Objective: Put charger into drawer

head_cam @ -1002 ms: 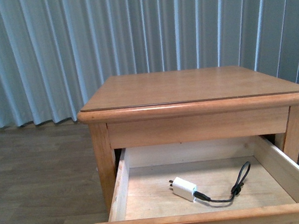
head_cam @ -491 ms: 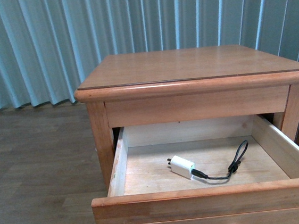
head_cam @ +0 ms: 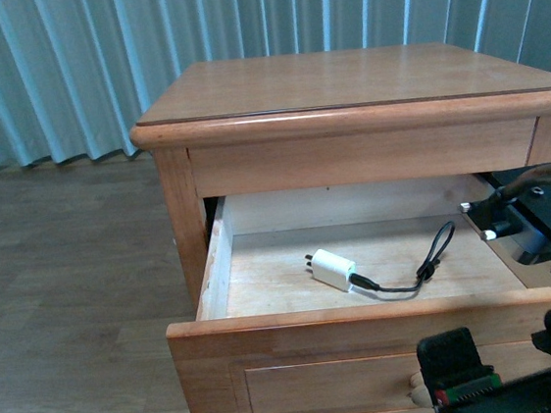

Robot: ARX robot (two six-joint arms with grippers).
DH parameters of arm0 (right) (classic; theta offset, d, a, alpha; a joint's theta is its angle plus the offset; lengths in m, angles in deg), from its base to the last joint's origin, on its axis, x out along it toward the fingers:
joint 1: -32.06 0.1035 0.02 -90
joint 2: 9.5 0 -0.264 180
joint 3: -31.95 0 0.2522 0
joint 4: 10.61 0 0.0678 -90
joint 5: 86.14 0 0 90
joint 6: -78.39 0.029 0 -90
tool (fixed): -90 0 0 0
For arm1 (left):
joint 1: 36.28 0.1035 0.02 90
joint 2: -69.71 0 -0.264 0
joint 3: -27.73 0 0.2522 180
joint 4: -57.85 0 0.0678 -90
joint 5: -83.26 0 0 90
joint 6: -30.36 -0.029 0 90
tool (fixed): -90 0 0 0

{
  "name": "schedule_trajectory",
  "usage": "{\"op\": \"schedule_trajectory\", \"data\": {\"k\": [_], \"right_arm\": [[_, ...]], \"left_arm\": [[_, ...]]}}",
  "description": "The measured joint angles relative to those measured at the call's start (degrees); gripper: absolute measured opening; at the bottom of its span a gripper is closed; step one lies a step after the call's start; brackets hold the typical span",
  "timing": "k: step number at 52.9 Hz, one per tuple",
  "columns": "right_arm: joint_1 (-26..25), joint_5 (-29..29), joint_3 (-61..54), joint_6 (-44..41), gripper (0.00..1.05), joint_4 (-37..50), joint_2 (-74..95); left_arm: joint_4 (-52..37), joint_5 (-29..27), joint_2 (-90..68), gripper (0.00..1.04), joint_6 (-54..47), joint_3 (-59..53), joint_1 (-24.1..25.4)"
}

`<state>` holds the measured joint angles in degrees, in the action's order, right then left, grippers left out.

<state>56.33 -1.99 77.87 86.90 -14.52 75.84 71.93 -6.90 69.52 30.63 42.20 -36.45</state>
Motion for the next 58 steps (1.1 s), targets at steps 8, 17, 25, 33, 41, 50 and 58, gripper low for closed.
{"op": "schedule_trajectory", "data": {"k": [8,17,25,33,41,50,58], "right_arm": [[-0.1,-1.5,2.8,0.8,0.97,1.9,4.4],[-0.9,-3.8,5.8,0.5,0.97,5.1,9.5],[-1.7,-6.4,8.9,-0.6,0.97,10.1,13.5],[-2.0,-8.0,12.8,-3.5,0.97,14.5,18.5],[-2.0,-8.6,16.8,-5.7,0.97,19.5,24.5],[-2.4,-9.3,21.0,-5.5,0.97,20.8,28.8],[-2.8,-9.7,25.3,-4.9,0.97,21.0,32.2]], "left_arm": [[0.0,0.0,0.0,0.99,0.0,0.0,0.0],[0.0,0.0,0.0,0.99,0.0,0.0,0.0],[0.0,0.0,0.0,0.99,0.0,0.0,0.0],[0.0,0.0,0.0,0.99,0.0,0.0,0.0],[0.0,0.0,0.0,0.99,0.0,0.0,0.0],[0.0,0.0,0.0,0.99,0.0,0.0,0.0],[0.0,0.0,0.0,0.99,0.0,0.0,0.0]]}}
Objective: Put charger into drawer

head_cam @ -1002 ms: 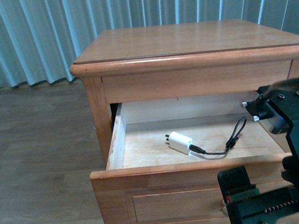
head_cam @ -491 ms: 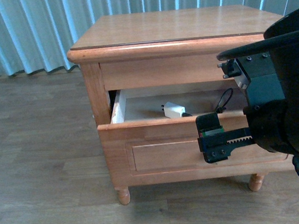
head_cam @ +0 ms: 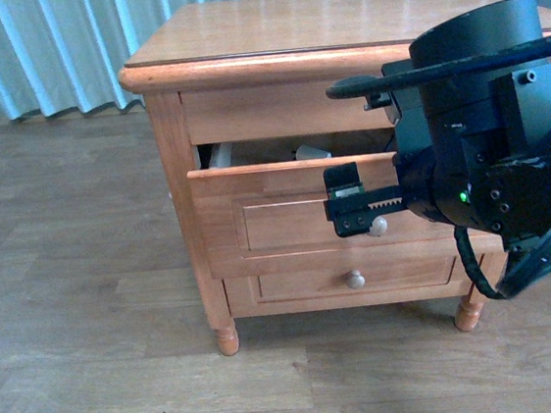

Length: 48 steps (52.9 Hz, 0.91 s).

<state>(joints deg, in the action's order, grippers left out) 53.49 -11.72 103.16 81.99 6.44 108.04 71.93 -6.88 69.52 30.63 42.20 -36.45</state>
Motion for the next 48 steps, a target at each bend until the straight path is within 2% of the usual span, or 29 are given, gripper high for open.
{"op": "schedule_trajectory", "data": {"k": [23,48], "right_arm": [[-2.8,-0.6,12.1,1.8,0.97,-1.2,7.5],[-3.9,-1.2,14.8,3.4,0.97,-1.8,10.1]], "left_arm": [[0.0,0.0,0.0,0.99,0.0,0.0,0.0],[0.0,0.0,0.0,0.99,0.0,0.0,0.0]]}}
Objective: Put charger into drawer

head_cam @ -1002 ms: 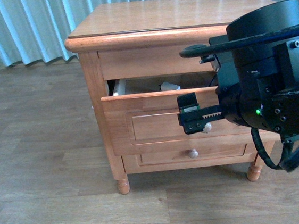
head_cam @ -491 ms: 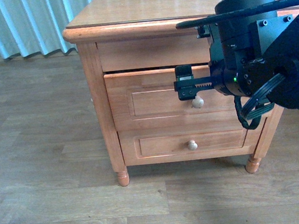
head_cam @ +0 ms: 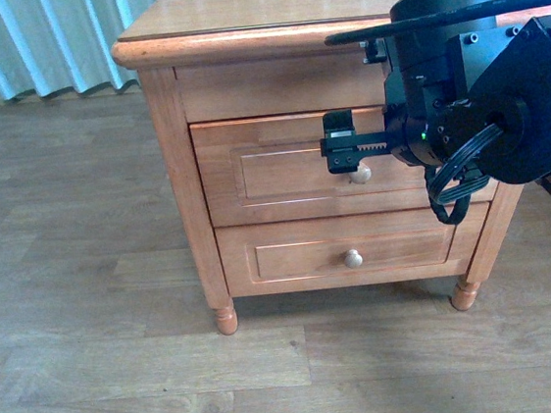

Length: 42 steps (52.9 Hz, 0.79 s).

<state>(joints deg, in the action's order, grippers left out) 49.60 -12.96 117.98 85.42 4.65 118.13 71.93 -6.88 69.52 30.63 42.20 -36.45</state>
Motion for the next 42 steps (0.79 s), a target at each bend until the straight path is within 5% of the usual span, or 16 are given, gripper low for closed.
{"op": "schedule_trajectory", "data": {"k": [42], "right_arm": [[-0.6,-0.2,0.0,0.9,0.97,2.7,0.3]], "left_arm": [[0.0,0.0,0.0,0.99,0.0,0.0,0.0]]}}
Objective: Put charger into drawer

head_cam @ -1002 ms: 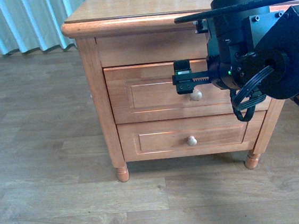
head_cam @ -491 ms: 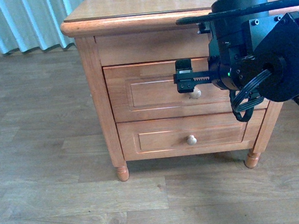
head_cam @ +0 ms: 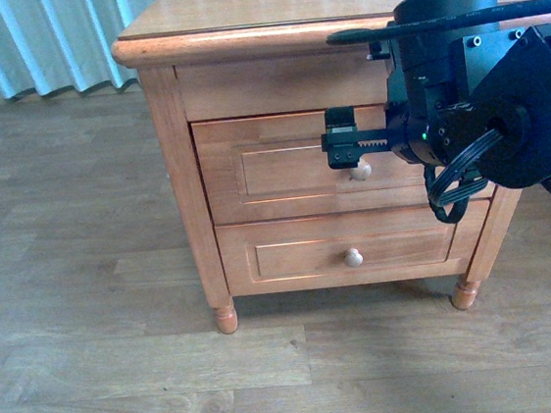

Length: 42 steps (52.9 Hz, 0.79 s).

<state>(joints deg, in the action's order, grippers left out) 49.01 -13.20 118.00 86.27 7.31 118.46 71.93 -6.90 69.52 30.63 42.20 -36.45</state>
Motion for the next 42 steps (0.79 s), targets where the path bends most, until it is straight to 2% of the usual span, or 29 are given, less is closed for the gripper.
{"op": "schedule_trajectory", "data": {"k": [14,26,35,42], "right_arm": [[-0.3,0.6,-0.7,0.1,0.97,0.6,-0.1],[-2.5,1.0,-6.7,1.3,0.97,3.9,-6.0],[-4.0,4.0,-13.2,0.9,0.97,5.2,-14.8],[-4.5,7.7,-19.0,-0.1,0.97,2.8,-21.9]], "left_arm": [[0.0,0.0,0.0,0.99,0.0,0.0,0.0],[0.0,0.0,0.0,0.99,0.0,0.0,0.0],[0.0,0.0,0.0,0.99,0.0,0.0,0.0],[0.0,0.0,0.0,0.99,0.0,0.0,0.0]]}}
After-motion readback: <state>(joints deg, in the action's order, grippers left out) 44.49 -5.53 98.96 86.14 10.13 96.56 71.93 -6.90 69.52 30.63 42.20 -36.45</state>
